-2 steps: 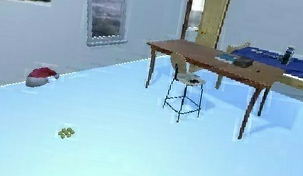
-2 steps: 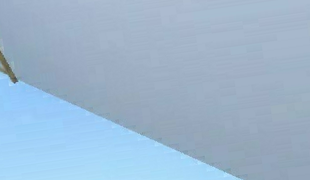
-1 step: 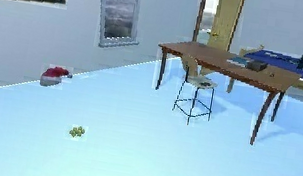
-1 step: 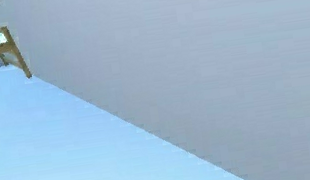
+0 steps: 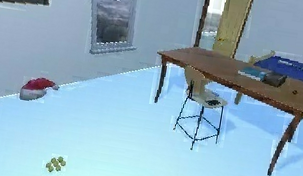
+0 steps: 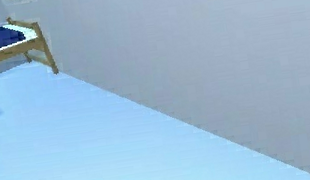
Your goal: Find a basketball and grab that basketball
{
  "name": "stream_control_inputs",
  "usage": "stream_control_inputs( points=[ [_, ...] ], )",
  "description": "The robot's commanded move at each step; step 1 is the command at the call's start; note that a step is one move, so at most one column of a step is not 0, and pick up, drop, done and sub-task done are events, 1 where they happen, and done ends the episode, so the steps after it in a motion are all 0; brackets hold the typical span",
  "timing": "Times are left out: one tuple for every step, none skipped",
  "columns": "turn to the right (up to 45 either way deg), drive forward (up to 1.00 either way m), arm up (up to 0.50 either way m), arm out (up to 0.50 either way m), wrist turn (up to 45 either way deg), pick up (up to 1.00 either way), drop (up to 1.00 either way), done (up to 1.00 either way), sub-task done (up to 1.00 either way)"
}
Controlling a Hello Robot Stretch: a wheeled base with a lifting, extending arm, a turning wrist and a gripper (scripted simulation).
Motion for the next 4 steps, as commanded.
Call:
stream_control_inputs(
  points=[
    [0.0,1.0,0.0,0.0,0.0,0.0,0.0,0.0,0.0],
    [-12.0,0.0,0.0,0.0,0.0,0.0,0.0,0.0,0.0],
    [0.0,0.2,0.0,0.0,0.0,0.0,0.0,0.0,0.0],
    [0.0,1.0,0.0,0.0,0.0,0.0,0.0,0.0,0.0]
  ],
)
